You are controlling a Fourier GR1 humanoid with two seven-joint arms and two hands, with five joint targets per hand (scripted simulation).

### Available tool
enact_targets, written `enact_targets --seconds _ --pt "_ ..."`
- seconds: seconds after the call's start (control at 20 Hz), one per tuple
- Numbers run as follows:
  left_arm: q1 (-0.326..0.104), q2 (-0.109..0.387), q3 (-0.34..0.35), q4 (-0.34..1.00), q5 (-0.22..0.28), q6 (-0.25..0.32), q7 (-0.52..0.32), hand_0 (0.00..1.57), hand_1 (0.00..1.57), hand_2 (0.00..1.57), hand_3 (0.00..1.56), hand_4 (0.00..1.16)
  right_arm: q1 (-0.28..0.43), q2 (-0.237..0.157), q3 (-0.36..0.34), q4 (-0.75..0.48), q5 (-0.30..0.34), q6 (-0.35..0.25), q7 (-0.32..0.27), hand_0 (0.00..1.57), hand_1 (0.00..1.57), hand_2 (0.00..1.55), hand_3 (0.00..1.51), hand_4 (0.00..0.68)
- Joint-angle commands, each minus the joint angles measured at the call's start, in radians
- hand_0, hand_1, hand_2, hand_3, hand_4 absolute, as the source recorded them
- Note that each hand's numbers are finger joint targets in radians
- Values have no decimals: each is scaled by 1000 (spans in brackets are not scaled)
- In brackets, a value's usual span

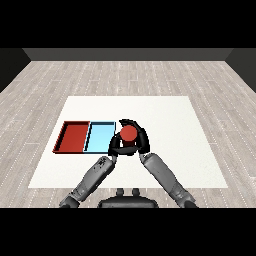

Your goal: Pick the red can and put it in the red box

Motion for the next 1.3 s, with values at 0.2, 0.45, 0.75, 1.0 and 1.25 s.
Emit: enact_targets --seconds 0.2,0.45,0.75,1.0,1.25 --pt "-22 -19 23 -42 -37 -19 12 1571 1571 1571 1500 1130 -18 13 -23 82 34 -18 -16 0 0 0 0 0" --pt "73 27 -22 -208 -76 -5 89 1571 1571 1571 1497 1135 -40 13 -40 29 12 -40 15 0 0 0 0 0" --pt "24 -19 6 -42 -61 -11 -20 1571 1571 1571 1488 1137 73 -2 -112 -91 65 63 38 0 0 0 0 0" --pt "17 -19 -9 -81 -83 9 30 1571 1571 1571 1475 1137 190 -31 -136 -218 15 97 6 0 0 0 0 0" --pt "5 61 114 -141 -117 -63 116 1571 1571 1571 1473 1138 248 -66 -220 -268 -42 160 -57 0 0 0 0 0"
